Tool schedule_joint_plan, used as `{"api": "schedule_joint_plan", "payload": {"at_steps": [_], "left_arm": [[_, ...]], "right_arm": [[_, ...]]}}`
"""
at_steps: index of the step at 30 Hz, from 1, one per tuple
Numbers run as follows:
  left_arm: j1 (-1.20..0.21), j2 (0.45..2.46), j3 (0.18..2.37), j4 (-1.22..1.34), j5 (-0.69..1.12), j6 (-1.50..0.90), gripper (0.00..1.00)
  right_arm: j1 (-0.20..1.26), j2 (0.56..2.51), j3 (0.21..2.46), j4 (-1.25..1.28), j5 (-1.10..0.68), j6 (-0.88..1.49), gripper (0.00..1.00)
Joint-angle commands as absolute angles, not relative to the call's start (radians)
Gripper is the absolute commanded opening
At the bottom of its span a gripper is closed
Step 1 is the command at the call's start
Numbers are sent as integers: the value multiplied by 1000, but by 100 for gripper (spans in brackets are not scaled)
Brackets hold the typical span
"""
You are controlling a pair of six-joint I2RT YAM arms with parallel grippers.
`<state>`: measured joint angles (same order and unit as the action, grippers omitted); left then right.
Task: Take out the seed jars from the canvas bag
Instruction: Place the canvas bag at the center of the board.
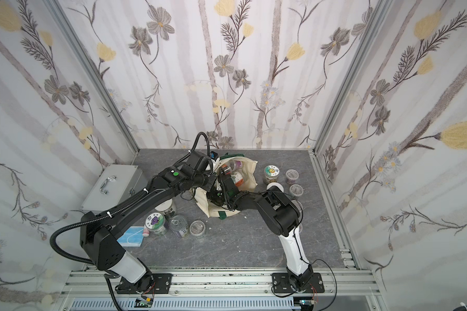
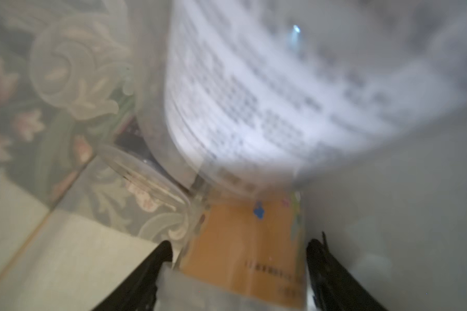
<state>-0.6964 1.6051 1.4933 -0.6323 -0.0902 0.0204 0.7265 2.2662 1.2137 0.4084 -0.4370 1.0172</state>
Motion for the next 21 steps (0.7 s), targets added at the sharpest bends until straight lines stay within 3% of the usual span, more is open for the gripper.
{"api": "schedule_joint_plan", "payload": {"at_steps": [1,7,21], "left_arm": [[-694,1588,1482,-630,-101,16,0],[-690,1572,1465,-615,-101,15,0],[-653,1627,1545,-641,-51,-37,0]], "right_arm": [[718,2223,1184,354,-401,1026,69],[687,2117,1091,381,-375,1022,62],[652,1858,906,475,-371,911,61]]}}
